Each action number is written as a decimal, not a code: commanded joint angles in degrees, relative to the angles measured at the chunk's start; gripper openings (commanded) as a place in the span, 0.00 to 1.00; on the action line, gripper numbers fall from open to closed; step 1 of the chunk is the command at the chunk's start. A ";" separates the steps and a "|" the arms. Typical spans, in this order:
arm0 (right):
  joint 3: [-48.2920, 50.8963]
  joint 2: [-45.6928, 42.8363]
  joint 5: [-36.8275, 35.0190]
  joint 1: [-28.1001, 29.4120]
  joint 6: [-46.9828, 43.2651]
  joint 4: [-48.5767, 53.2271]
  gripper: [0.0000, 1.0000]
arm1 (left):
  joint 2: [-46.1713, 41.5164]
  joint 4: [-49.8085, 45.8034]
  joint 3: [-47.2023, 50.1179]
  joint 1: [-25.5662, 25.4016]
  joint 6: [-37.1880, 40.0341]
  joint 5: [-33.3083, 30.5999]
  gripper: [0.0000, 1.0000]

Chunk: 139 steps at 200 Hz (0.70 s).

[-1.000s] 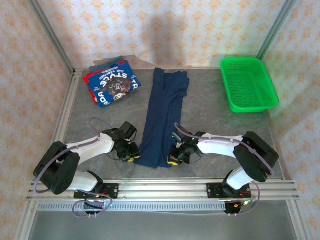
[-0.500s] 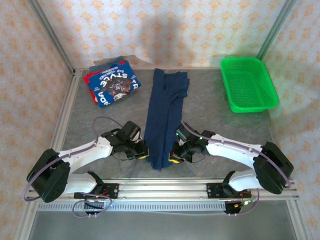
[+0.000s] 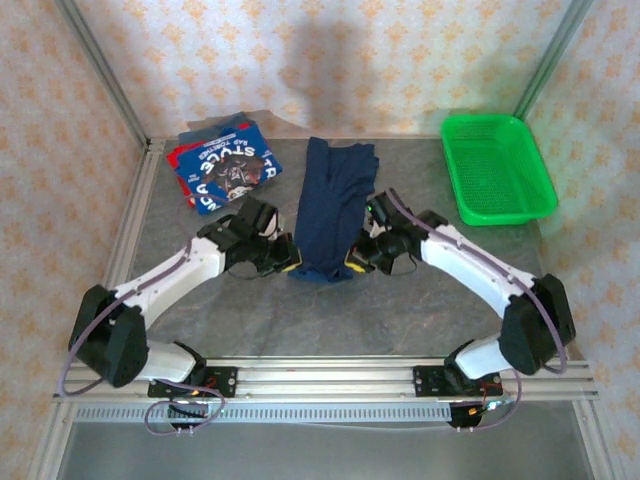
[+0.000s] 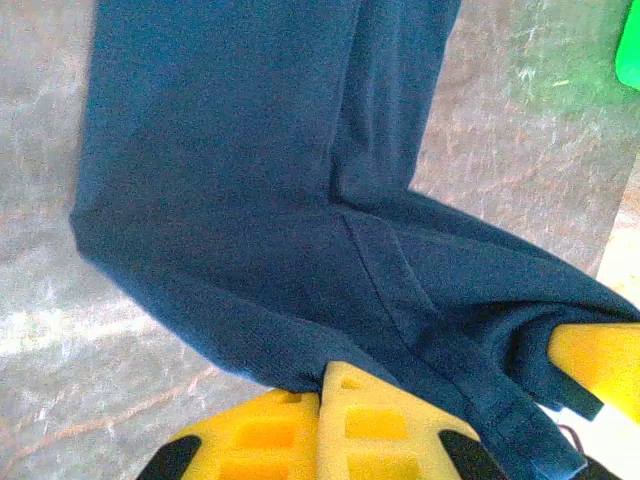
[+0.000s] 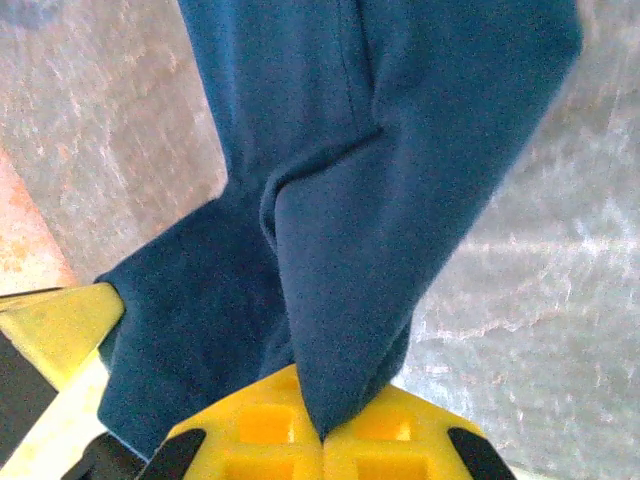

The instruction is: Fold and stack the t-shirts

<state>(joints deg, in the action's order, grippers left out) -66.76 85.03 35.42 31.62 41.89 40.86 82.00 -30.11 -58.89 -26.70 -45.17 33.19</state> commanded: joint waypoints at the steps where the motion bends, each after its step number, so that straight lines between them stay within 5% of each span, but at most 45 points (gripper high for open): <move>1: -7.13 4.82 0.49 -3.48 -6.40 5.30 0.00 | 4.66 -1.87 -5.88 2.60 3.43 -0.07 0.00; 63: -24.88 20.40 2.72 -13.03 -13.46 9.81 0.00 | 20.57 -6.77 -26.09 8.73 9.19 -0.48 0.00; 139: -40.59 36.86 4.37 -17.04 -15.94 12.35 0.00 | 40.89 -13.35 -47.12 10.69 14.23 -0.87 0.00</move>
<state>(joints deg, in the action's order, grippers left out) -102.61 118.13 39.05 15.09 27.75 50.76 119.11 -38.76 -101.30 -16.86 -33.61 32.60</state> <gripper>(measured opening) 0.050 0.041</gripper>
